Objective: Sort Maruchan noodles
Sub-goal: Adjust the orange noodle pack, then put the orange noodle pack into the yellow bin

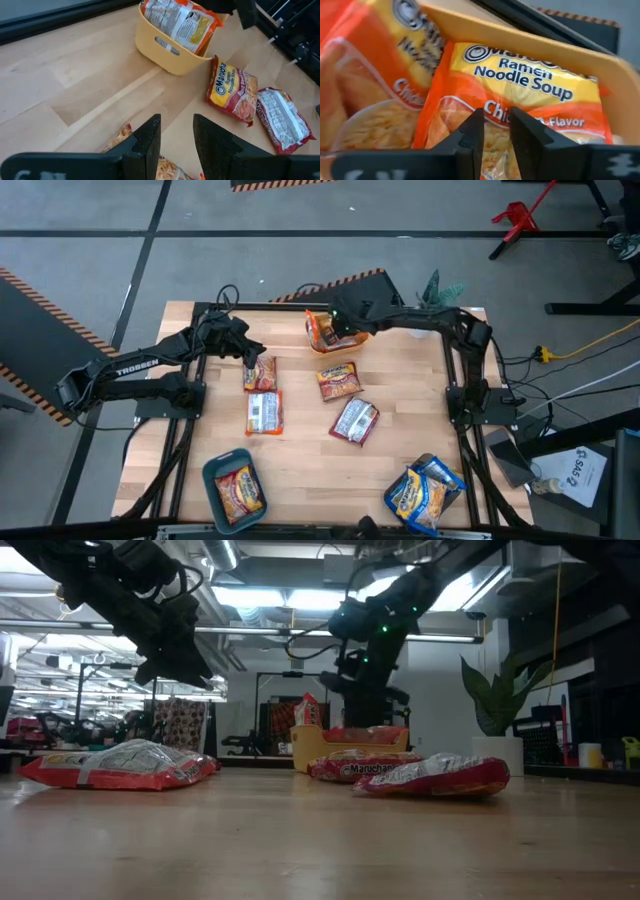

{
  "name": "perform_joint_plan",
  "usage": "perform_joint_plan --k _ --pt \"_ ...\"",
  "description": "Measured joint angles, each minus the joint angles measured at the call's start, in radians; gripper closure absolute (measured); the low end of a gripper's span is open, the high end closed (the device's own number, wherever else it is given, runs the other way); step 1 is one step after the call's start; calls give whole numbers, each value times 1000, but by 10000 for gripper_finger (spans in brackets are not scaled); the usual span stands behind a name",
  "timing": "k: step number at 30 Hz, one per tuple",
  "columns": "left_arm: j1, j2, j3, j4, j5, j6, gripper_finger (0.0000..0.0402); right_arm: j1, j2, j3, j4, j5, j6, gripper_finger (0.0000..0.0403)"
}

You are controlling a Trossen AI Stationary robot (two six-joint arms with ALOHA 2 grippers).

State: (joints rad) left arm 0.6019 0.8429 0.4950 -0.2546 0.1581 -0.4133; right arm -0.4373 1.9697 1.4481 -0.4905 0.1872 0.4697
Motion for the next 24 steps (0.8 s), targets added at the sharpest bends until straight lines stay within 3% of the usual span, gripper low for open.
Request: perform_joint_plan --k 3,11,16,21,24 --pt "0 0 0 0 0 -4 292 15 -3 -43 101 -47 21 332" --pt "0 0 0 0 18 -25 292 48 -13 -14 53 -34 -25 347" --pt "0 0 0 -57 193 -25 292 63 -124 58 37 -39 -51 347" --pt "-49 0 0 -221 374 63 300 124 -190 63 19 -141 -52 347" --pt "-149 0 0 -282 369 111 320 185 -198 64 23 -232 -28 347"
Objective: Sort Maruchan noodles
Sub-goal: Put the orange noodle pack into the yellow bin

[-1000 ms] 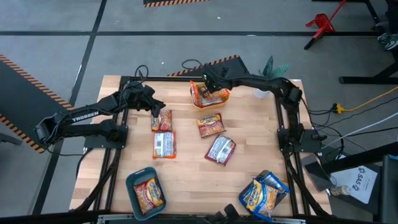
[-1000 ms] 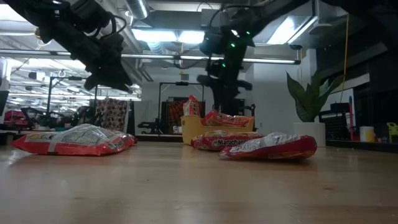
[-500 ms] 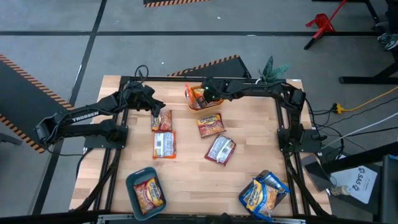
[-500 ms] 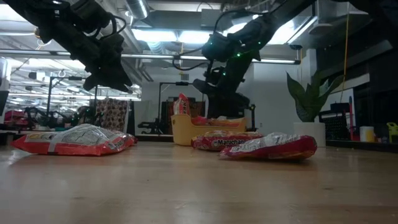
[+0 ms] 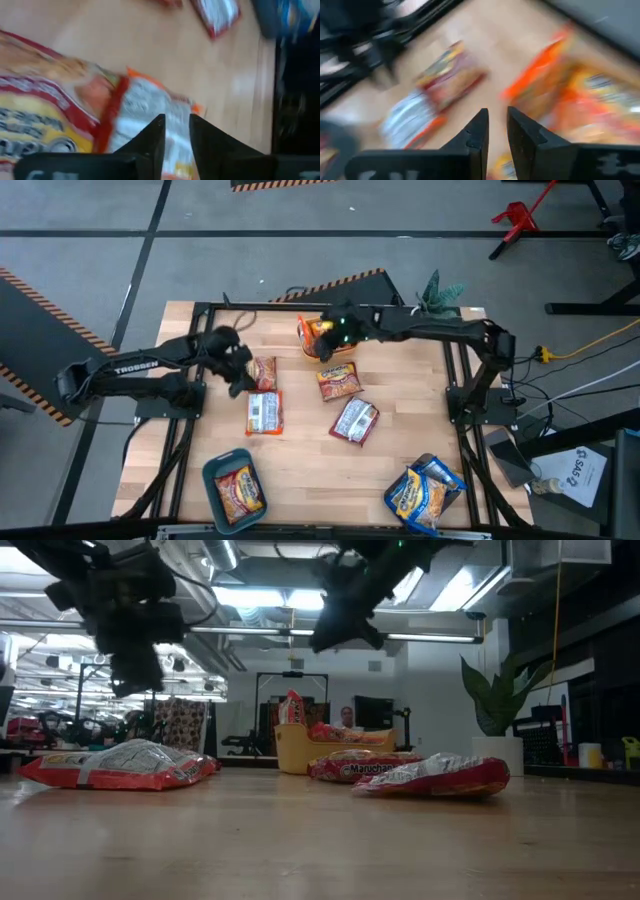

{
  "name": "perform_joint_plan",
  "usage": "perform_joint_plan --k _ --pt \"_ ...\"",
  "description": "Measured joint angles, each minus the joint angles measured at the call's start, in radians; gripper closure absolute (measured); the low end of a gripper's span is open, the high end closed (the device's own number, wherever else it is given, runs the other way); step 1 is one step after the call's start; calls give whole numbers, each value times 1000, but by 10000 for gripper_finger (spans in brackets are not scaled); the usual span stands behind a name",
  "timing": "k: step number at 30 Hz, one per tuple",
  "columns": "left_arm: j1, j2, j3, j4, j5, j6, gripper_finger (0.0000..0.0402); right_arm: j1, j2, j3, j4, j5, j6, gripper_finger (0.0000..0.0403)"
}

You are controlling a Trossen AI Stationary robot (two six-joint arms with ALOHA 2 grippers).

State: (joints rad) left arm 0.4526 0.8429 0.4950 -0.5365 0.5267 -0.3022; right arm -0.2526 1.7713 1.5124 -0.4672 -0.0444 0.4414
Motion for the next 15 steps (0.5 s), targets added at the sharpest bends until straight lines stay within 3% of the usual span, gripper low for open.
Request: perform_joint_plan --k 4,7,11,15 --pt "-168 -11 0 -41 -76 16 366 100 53 -2 -5 -17 91 336" --pt "-292 -19 0 -39 -180 -17 395 169 109 -2 43 1 150 300" --pt "-430 -25 -8 -22 -361 -50 398 228 194 -2 162 2 206 233" --pt "-510 -24 -82 89 -405 -126 400 247 278 -1 272 7 295 175"
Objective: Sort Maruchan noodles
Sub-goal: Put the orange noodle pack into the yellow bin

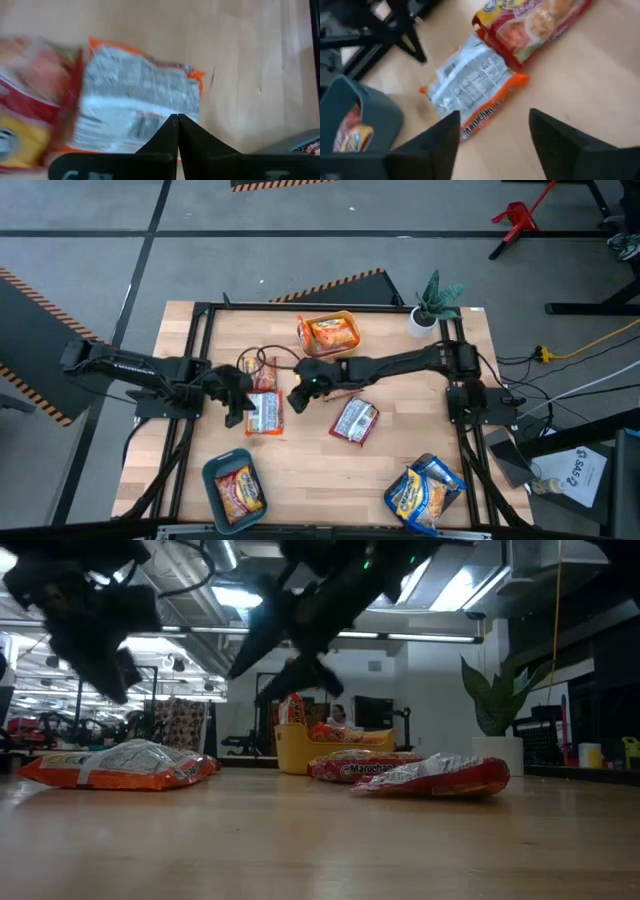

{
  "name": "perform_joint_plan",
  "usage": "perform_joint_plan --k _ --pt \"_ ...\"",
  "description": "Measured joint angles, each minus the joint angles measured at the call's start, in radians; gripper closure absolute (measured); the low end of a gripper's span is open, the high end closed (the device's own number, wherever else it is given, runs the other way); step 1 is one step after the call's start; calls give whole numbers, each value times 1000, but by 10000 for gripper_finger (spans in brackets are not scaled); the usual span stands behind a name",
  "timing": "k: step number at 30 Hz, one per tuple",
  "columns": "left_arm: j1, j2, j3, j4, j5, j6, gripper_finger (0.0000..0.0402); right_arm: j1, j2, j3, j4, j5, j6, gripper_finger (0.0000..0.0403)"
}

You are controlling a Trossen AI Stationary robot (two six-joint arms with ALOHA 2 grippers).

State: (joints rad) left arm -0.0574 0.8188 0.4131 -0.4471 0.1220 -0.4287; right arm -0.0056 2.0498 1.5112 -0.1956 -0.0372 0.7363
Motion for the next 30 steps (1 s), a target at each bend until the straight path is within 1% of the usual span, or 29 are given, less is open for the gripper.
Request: perform_joint_plan --k 1,3,5,8,13,15,20,24,26,27,29,30 --pt "-18 -1 -28 31 -1 -32 400 0 17 0 4 -4 25 165" --pt "-47 0 -86 83 -13 -101 400 0 56 -1 67 -21 71 149" --pt "-75 0 -138 121 -60 -171 401 0 81 -1 87 -32 101 141" --pt "-103 -4 -201 205 -120 -260 401 7 111 0 153 -35 145 138" --pt "-136 -7 -304 310 -149 -396 401 18 140 0 189 -34 205 143" --pt "-150 -8 -340 321 -145 -447 401 21 145 0 195 -8 225 142" --pt "-177 -3 -356 352 -158 -463 401 20 146 0 206 26 228 141" --pt "-179 -3 -357 352 -163 -479 401 19 146 0 241 -13 258 141" --pt "-179 -3 -357 352 -164 -478 401 29 149 0 240 -19 211 141" --pt "-179 -3 -357 352 -170 -479 401 37 153 0 244 -19 141 141" --pt "-180 -2 -357 352 -181 -479 401 59 158 -1 250 -32 -71 142" --pt "-180 -2 -357 352 -186 -479 401 70 158 -1 264 -33 -205 142"
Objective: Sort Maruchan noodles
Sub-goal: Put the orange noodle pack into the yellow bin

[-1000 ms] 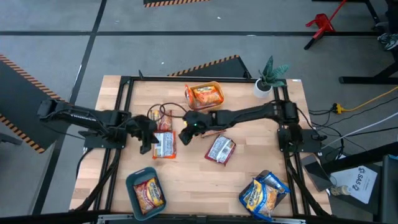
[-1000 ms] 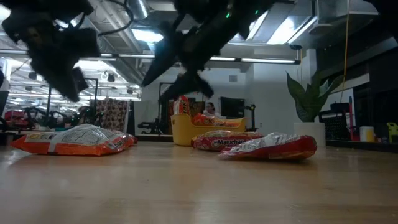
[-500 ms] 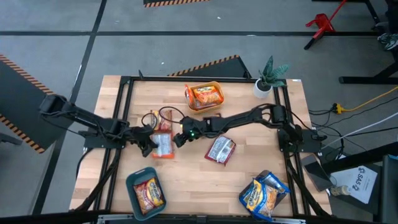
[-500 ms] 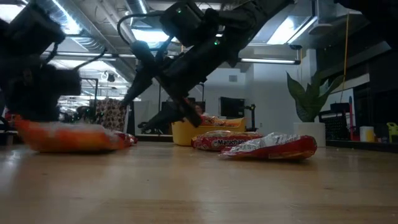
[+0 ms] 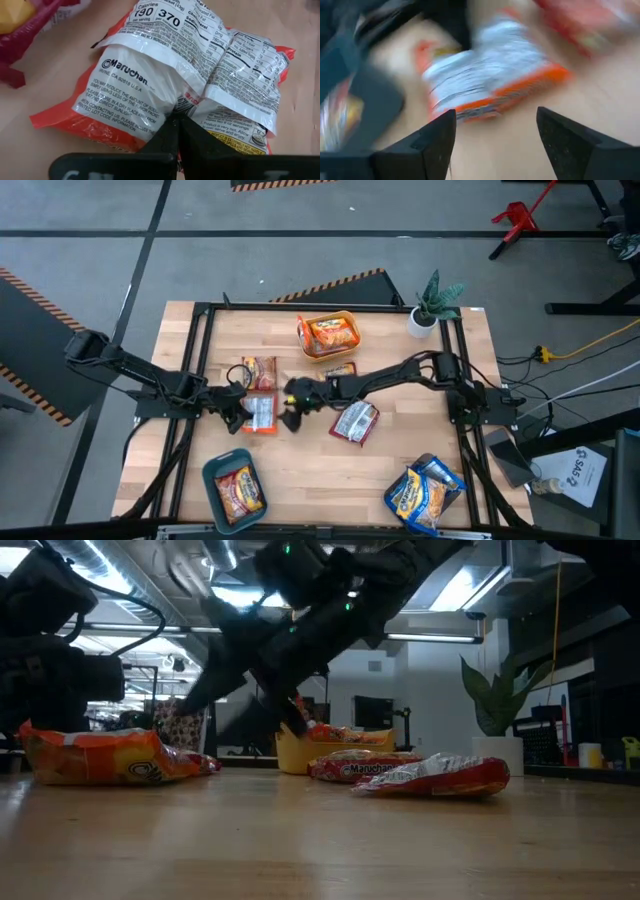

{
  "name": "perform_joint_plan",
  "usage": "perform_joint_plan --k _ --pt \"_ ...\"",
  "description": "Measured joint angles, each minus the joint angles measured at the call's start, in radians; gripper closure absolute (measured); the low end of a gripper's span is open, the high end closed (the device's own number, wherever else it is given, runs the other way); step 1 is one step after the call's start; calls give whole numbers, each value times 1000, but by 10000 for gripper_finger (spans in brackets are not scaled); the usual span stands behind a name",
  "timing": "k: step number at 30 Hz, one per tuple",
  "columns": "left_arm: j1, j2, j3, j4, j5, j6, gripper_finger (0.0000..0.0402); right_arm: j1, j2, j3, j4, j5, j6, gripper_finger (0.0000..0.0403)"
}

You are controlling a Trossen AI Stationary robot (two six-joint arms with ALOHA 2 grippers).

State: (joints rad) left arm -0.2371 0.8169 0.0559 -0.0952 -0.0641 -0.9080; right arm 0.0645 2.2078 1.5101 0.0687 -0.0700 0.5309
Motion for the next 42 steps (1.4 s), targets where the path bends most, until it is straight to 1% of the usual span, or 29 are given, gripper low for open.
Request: perform_joint_plan --k 1,3,5,7,10,13,15,19,20,22,23,30,32,36,38,42 --pt "0 0 0 0 -4 -2 401 11 -1 0 20 13 -133 142" --pt "0 0 0 0 -6 -2 401 32 -3 1 48 74 -369 143" --pt "0 0 -1 0 -5 -2 401 46 -3 1 86 132 -552 143" --pt "0 0 -1 0 -4 -2 401 44 -2 2 121 159 -706 143" --pt "0 0 -1 0 -3 -2 401 30 9 3 105 156 -848 143" --pt "1 1 -1 1 -1 -1 401 21 39 2 90 75 -935 143" --pt "1 1 -2 1 -1 -2 401 28 44 -1 63 46 -997 143" --pt "1 1 -2 6 0 -4 401 56 63 2 76 69 -1136 143" --pt "1 1 -3 7 0 -4 401 59 81 4 120 69 -1158 143" --pt "1 2 -3 10 1 -5 401 65 104 1 139 71 -1173 143" --pt "1 2 -3 11 1 -5 401 66 123 1 179 82 -1175 143" --pt "1 2 -5 32 4 -6 401 68 160 4 288 204 -1162 143" --pt "1 2 -5 34 5 -6 401 66 162 3 313 207 -1170 143" --pt "2 2 -5 46 23 -2 401 59 164 3 348 165 -1228 143" --pt "1 3 -6 51 35 1 401 59 164 3 349 172 -1245 143" --pt "1 3 -5 57 47 1 402 63 164 3 355 219 -1249 143"
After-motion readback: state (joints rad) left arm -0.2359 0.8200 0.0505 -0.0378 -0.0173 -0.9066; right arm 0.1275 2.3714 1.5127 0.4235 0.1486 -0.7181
